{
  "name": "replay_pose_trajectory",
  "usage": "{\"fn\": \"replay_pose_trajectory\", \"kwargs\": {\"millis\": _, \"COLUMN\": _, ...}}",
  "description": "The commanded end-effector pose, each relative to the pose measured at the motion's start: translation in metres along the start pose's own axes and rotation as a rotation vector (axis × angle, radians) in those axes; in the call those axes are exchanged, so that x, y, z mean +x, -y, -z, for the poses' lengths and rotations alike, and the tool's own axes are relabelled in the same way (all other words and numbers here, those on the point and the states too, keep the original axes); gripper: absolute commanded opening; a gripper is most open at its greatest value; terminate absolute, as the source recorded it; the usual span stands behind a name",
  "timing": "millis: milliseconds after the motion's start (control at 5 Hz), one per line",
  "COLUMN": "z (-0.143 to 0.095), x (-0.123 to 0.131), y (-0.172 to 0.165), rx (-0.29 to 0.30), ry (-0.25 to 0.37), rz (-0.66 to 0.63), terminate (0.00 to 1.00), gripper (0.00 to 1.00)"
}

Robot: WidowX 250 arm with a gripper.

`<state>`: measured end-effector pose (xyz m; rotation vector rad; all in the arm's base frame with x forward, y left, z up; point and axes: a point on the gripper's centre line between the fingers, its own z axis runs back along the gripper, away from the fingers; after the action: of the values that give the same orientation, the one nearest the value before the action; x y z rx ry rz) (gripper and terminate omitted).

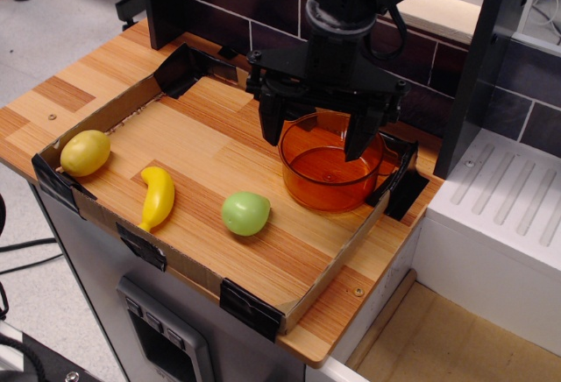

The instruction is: Put banana in pot

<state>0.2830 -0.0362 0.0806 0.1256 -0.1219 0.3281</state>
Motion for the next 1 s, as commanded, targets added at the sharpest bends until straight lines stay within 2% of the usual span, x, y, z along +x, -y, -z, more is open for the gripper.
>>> {"fn": "replay_pose_trajectory", "kwargs": {"millis": 0, "z": 0.0, "x": 0.0, "y": 0.0, "rx": 0.0, "ry": 0.0, "rz": 0.0, "terminate": 0.0, "gripper": 1.0}}
{"fn": "replay_pose_trajectory", "kwargs": {"millis": 200, "z": -0.005, "x": 0.004, "y": -0.026, "rx": -0.047, "ry": 0.057, "rz": 0.011, "terminate": 0.0, "gripper": 1.0}}
{"fn": "replay_pose_trajectory", "kwargs": {"millis": 400, "z": -0.01, "x": 0.009, "y": -0.05, "rx": -0.106, "ry": 0.075, "rz": -0.014, "terminate": 0.0, "gripper": 1.0}}
{"fn": "replay_pose_trajectory", "kwargs": {"millis": 600, "z": -0.017, "x": 0.016, "y": -0.075, "rx": -0.13, "ry": 0.094, "rz": -0.064, "terminate": 0.0, "gripper": 1.0}}
{"fn": "replay_pose_trajectory", "kwargs": {"millis": 800, "z": -0.012, "x": 0.017, "y": -0.094, "rx": -0.106, "ry": 0.103, "rz": -0.098, "terminate": 0.0, "gripper": 1.0}}
